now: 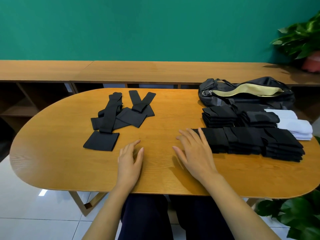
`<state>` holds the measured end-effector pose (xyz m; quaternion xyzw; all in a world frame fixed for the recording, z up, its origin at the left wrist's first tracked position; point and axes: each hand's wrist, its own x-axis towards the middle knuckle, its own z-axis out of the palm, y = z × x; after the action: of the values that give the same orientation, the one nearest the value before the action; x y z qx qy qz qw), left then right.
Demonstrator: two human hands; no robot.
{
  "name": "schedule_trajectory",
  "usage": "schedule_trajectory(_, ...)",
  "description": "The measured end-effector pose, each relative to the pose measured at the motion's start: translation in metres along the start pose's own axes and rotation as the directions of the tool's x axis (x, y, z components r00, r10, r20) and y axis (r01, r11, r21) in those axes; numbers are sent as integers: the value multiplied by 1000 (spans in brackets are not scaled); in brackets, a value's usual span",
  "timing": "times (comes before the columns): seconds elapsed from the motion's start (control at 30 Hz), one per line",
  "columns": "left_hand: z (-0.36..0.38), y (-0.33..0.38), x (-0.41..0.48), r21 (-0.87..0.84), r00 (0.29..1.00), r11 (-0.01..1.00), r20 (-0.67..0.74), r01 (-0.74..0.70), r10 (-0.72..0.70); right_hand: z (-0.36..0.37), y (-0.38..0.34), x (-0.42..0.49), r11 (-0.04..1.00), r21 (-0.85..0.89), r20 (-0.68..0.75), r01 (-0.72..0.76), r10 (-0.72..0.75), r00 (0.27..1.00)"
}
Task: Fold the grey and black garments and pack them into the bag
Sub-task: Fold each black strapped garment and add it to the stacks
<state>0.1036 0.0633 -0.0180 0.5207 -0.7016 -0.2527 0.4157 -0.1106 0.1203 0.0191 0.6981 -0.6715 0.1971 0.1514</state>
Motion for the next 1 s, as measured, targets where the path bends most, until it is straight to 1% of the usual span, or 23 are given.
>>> schedule_trajectory(0.1,-12,-15,16,217,999,976,-35,-13,21,15,-21,18,998,45,52,54,-56,997)
schedule_trajectory(0.2,-25,-32,36,470,1000,882,-13,22,-18,31,-45,42,990,104,150,97,-112,982)
schedule_trajectory(0.23,-29,-36,43,532,999,846,6,31,-41,36,-52,50,986,131,195,106,-130,972)
schedule_trajectory(0.3,-32,-43,55,605,995,796,55,32,-81,46,-64,66,980,160,268,115,-155,951)
schedule_trajectory(0.4,-33,-47,73,674,986,739,128,-7,-107,60,-76,88,982,164,346,92,-145,927)
schedule_trajectory(0.53,-27,-52,89,740,965,671,208,-47,-162,77,-84,113,985,170,485,-5,-79,871)
schedule_trajectory(0.7,-25,-57,87,738,966,675,193,-26,-173,92,-95,133,982,188,555,-32,-79,828)
schedule_trajectory(0.77,-25,-57,87,736,965,677,192,-20,-180,94,-92,132,982,178,564,-65,-48,824)
schedule_trajectory(0.83,-25,-57,87,733,966,680,187,-16,-180,92,-86,126,983,158,531,-90,-8,847)
schedule_trajectory(1.0,-23,-58,87,734,967,679,180,-9,-182,70,-63,88,995,62,469,-85,46,882)
